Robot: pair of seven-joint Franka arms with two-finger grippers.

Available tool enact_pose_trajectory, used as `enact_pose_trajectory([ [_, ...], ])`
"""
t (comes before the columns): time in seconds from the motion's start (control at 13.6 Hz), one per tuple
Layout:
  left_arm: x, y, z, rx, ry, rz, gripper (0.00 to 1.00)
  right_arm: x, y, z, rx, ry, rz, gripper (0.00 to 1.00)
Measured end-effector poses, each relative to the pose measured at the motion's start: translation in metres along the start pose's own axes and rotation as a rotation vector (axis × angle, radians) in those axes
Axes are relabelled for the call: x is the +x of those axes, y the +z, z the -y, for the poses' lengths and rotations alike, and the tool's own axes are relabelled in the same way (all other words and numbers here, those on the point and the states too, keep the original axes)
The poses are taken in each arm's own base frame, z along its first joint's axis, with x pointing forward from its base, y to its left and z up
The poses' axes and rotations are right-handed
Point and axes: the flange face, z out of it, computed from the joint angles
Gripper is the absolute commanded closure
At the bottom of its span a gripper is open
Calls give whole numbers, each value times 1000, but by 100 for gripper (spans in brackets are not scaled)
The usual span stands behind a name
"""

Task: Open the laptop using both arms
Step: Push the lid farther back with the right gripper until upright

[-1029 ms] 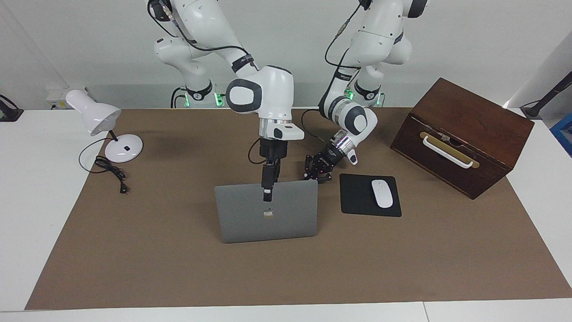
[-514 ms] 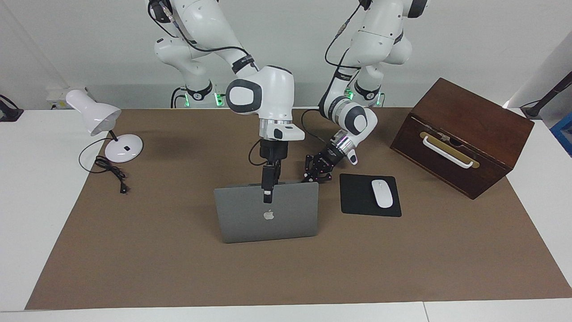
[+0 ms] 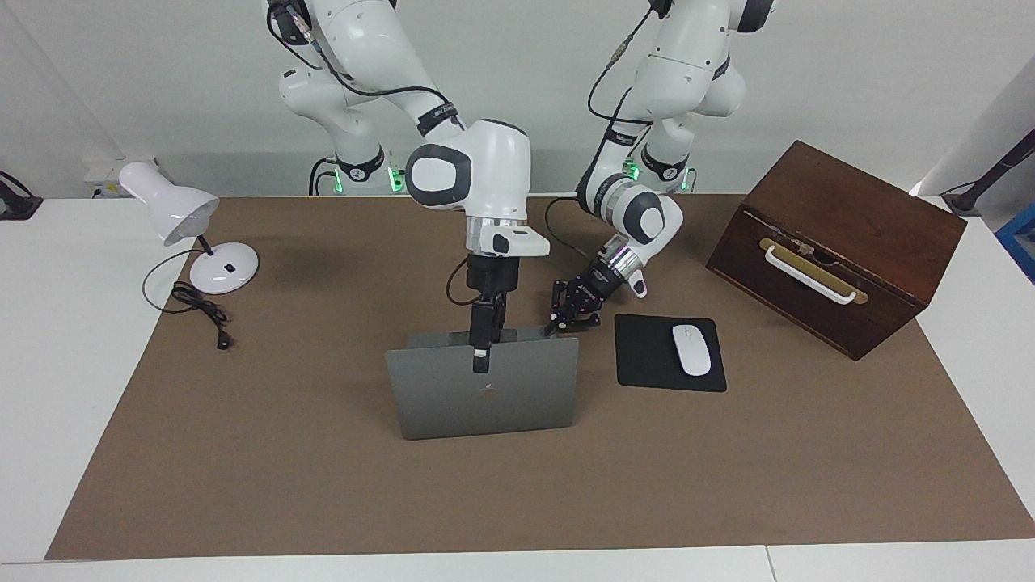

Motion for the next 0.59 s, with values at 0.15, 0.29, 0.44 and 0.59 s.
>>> enact_pose_trajectory([
  [0.15, 0, 0, 0, 0, 0, 0, 100, -2, 1, -2, -2, 3, 2, 0],
  [0.29, 0, 0, 0, 0, 0, 0, 100, -2, 2, -11, -14, 14, -1, 0],
  [0.44, 0, 0, 0, 0, 0, 0, 100, -2, 3, -16, -21, 21, -3, 0],
  [0.59, 0, 0, 0, 0, 0, 0, 100, -1, 4, -17, -22, 21, -3, 0],
])
